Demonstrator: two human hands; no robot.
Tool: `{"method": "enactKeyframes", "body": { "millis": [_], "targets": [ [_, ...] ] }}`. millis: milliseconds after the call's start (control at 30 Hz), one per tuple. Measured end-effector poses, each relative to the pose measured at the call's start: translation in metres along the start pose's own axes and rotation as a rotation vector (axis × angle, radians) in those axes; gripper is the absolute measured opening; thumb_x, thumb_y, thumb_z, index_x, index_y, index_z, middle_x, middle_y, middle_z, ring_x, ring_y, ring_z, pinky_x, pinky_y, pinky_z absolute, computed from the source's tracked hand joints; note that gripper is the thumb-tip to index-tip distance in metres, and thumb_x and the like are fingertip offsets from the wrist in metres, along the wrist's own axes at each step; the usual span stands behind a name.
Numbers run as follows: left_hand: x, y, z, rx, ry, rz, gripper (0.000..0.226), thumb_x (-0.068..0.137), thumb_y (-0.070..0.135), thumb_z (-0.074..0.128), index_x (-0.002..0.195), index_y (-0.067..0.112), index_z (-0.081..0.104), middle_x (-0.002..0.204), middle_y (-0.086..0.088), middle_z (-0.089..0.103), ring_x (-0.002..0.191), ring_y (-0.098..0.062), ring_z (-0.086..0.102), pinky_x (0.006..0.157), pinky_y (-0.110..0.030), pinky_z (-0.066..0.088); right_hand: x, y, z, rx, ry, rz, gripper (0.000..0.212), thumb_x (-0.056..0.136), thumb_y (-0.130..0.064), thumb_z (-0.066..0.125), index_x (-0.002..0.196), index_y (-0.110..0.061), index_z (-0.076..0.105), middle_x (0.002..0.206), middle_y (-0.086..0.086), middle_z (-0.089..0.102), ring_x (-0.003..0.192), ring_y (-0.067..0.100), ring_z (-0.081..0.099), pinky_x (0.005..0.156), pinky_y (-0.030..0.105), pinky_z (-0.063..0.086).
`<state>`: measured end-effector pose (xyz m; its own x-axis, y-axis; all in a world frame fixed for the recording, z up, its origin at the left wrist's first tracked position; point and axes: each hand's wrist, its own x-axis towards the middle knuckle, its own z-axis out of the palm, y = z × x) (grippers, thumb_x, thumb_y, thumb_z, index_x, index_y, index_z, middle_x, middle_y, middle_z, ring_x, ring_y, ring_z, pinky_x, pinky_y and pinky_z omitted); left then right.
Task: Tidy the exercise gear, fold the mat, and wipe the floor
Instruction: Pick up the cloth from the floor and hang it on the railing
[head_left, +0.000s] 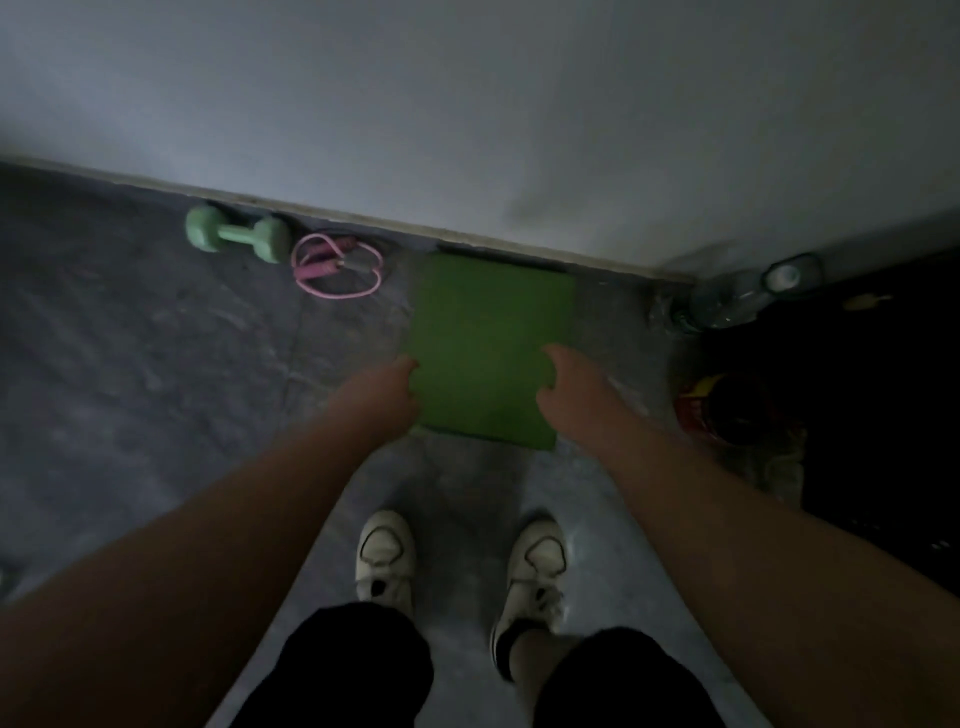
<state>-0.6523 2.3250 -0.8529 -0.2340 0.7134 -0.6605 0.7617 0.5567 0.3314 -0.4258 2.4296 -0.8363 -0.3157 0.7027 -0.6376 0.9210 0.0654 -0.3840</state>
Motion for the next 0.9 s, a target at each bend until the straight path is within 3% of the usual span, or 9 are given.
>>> {"method": "enactKeyframes", "body": {
  "millis": [133,300,433,600,700,900],
  "targets": [
    [-0.126,0.035,-0.105,-0.189,0.091,-0.043,0.043,0.091,0.019,0.056,0.134,0.016,0.056,0.124,-0.016,0.064,0.112,-0.034,0.061,0.099,-0.043,0.047,-0.123,-0.075,-0.091,0.063,0.014,-0.070,0.060,0.093,-0.015,0.053,0.150,-0.016,0.035,0.148,0.010,0.045,0.134,0.027,0.045,0.109,0.042,0.041],
    [-0.290,0.073,-0.253,-0.286,0.301,-0.085,0.033,0.089,0.020,0.053,0.121,0.020,0.062,0.102,-0.010,0.070,0.094,-0.032,0.065,0.087,-0.042,0.053,-0.273,-0.163,-0.220,0.037,0.116,-0.255,0.057,0.094,-0.017,0.054,0.149,-0.022,0.037,0.144,0.004,0.051,0.132,0.022,0.048,0.105,0.034,0.040],
    [-0.413,0.106,-0.336,-0.268,0.525,-0.022,0.032,0.091,0.020,0.055,0.122,0.019,0.060,0.107,-0.008,0.069,0.100,-0.030,0.065,0.090,-0.040,0.050,-0.379,-0.214,-0.303,0.000,0.256,-0.467,0.059,0.088,-0.012,0.054,0.146,-0.018,0.042,0.139,0.007,0.053,0.129,0.023,0.048,0.107,0.038,0.041],
    [-0.518,0.153,-0.384,-0.213,0.729,0.075,0.039,0.090,0.016,0.060,0.129,0.018,0.059,0.122,-0.006,0.065,0.112,-0.028,0.060,0.095,-0.036,0.045,-0.466,-0.240,-0.369,-0.084,0.432,-0.729,0.060,0.085,-0.009,0.056,0.143,-0.019,0.045,0.140,0.002,0.052,0.131,0.018,0.044,0.108,0.031,0.040],
    [-0.551,0.172,-0.400,-0.236,0.824,0.090,0.039,0.092,0.018,0.057,0.131,0.023,0.056,0.125,0.002,0.062,0.115,-0.020,0.056,0.094,-0.034,0.043,-0.489,-0.248,-0.393,-0.071,0.490,-0.774,0.058,0.089,-0.012,0.056,0.145,-0.021,0.042,0.142,-0.003,0.049,0.134,0.013,0.040,0.106,0.021,0.032],
    [-0.582,0.183,-0.415,-0.261,0.935,0.086,0.042,0.091,0.023,0.058,0.132,0.031,0.051,0.123,0.010,0.062,0.111,-0.015,0.057,0.092,-0.038,0.048,-0.505,-0.270,-0.412,-0.020,0.515,-0.855,0.056,0.092,-0.014,0.055,0.146,-0.019,0.041,0.144,-0.003,0.048,0.136,0.012,0.039,0.109,0.022,0.030]
  ]
}}
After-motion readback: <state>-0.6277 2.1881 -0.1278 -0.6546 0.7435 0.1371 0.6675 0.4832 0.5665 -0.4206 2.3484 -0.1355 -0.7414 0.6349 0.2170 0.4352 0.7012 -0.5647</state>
